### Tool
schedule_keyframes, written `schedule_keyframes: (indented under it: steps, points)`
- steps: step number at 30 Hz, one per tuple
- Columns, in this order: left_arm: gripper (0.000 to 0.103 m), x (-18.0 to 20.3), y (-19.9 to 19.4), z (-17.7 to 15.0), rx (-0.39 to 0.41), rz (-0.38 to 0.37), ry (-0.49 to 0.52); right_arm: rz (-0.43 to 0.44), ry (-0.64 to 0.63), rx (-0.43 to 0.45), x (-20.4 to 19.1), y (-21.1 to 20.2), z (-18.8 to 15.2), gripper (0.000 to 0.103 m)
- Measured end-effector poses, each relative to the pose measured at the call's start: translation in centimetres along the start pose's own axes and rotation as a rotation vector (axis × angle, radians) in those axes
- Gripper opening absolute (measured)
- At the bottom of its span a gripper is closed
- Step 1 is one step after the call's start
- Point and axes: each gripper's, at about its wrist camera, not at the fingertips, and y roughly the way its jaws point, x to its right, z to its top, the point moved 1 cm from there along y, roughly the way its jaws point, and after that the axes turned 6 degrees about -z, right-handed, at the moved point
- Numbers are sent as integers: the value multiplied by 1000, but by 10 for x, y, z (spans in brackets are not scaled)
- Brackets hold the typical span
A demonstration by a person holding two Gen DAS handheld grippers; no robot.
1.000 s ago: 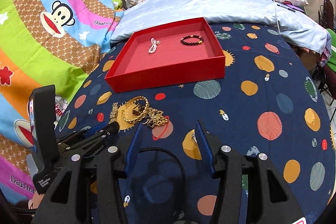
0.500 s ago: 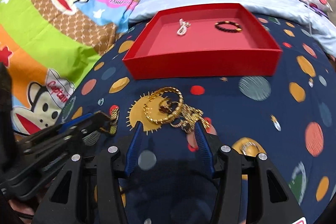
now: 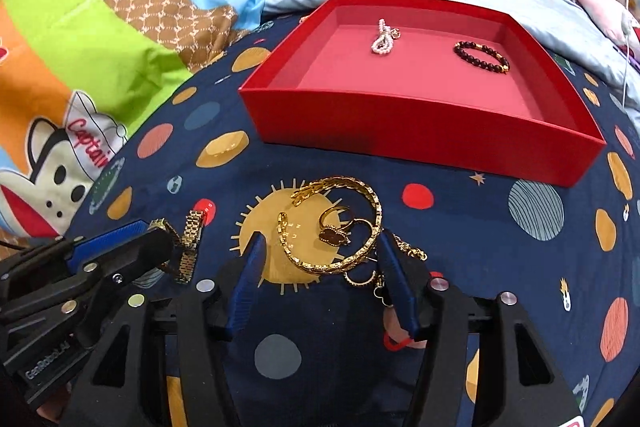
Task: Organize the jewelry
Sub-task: 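Grasp the gold watch with the left gripper while the right gripper grasps a gold bangle, then carry the watch and bangle into the red tray and release them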
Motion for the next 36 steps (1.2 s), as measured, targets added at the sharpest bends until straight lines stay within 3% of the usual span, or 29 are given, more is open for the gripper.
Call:
schedule_keyframes:
  steps: [12,18,25,32,36]
  points:
    - [22,-1,3,-1,-6,-6,-7,-26,-8,27,1,-2,5,53]
    - [22,3,-4,7,2,-24,-4,-3,64,104,22,-45,8,52]
    - [22,16,-15,19,10,-71,5,-43,133,170,60,-104,-1,52]
    - [22,42,-20,38,17,-98,67,-87,193,183,94,-128,-4,52]
    - [22,60,-19,59,45,-113,104,-107,200,207,107,-125,12,52]
